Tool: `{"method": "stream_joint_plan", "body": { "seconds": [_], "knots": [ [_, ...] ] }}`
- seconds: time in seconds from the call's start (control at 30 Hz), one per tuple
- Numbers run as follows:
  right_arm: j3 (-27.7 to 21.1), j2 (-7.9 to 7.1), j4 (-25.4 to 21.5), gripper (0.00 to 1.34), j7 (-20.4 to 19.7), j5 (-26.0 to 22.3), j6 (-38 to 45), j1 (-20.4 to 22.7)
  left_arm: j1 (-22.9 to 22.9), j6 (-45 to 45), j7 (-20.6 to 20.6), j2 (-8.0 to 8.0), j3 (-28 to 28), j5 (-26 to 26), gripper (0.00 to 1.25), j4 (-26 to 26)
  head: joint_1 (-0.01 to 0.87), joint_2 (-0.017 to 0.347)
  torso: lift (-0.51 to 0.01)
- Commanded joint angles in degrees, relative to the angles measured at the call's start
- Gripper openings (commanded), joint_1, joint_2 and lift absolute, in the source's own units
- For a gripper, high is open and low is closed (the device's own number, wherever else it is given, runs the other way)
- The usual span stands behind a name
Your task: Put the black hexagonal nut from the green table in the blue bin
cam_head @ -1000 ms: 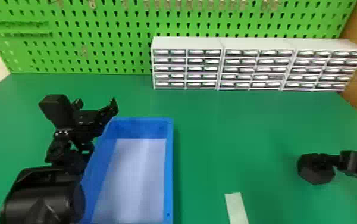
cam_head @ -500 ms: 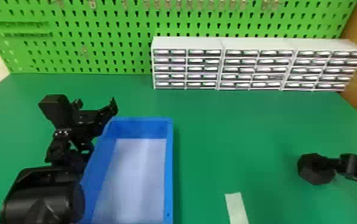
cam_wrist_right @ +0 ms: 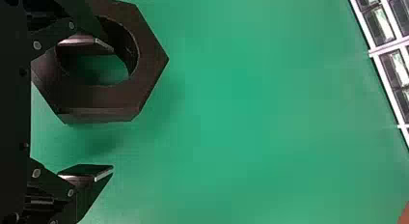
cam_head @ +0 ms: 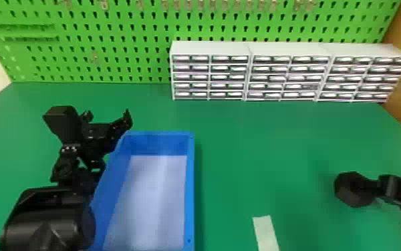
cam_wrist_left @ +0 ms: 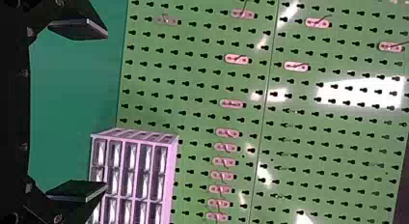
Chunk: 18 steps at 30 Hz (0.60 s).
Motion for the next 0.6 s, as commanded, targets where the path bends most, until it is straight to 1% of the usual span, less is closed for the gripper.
{"method": "stream_joint_plan", "body": {
  "seconds": [0.0, 0.17, 0.23, 0.3, 0.4, 0.43, 0.57],
  "knots": [
    [0.3, -0.02, 0.7, 0.94, 0.0, -0.1, -1.0, 0.4, 0.1, 0.0, 0.0, -0.07, 0.1, 0.0, 1.08, 0.0, 0.686, 0.051, -0.097],
    [0.4, -0.02, 1.2, 0.93, 0.0, -0.5, -2.1, 0.6, 0.1, -0.1, 0.0, 0.02, 0.1, 0.0, 1.08, 0.0, 0.686, 0.051, -0.097],
    [0.5, -0.02, 1.3, 0.91, 0.0, -0.5, -2.2, 0.6, 0.1, -0.2, 0.0, -0.07, 0.1, 0.0, 1.08, 0.0, 0.686, 0.051, -0.097],
    [0.6, -0.02, 1.3, 0.85, 0.0, -0.5, -2.5, 0.7, 0.1, -0.2, 0.0, -0.07, 0.1, 0.0, 1.07, 0.0, 0.686, 0.051, -0.097],
    [0.6, -0.02, 1.3, 0.70, 0.0, -0.6, -2.5, 0.7, 0.1, -0.2, 0.0, 0.02, 0.1, 0.0, 1.08, 0.0, 0.686, 0.051, -0.097],
    [0.5, -0.02, 1.3, 0.68, 0.0, -0.6, -2.5, 0.7, 0.1, -0.2, 0.0, 0.02, 0.1, 0.0, 1.08, 0.0, 0.686, 0.051, -0.097],
    [0.4, -0.11, 1.3, 0.65, 0.0, -0.8, -2.5, 0.7, 0.2, -0.3, 0.0, -0.07, 0.2, 0.0, 1.08, 0.0, 0.686, 0.051, -0.097]
  ]
}}
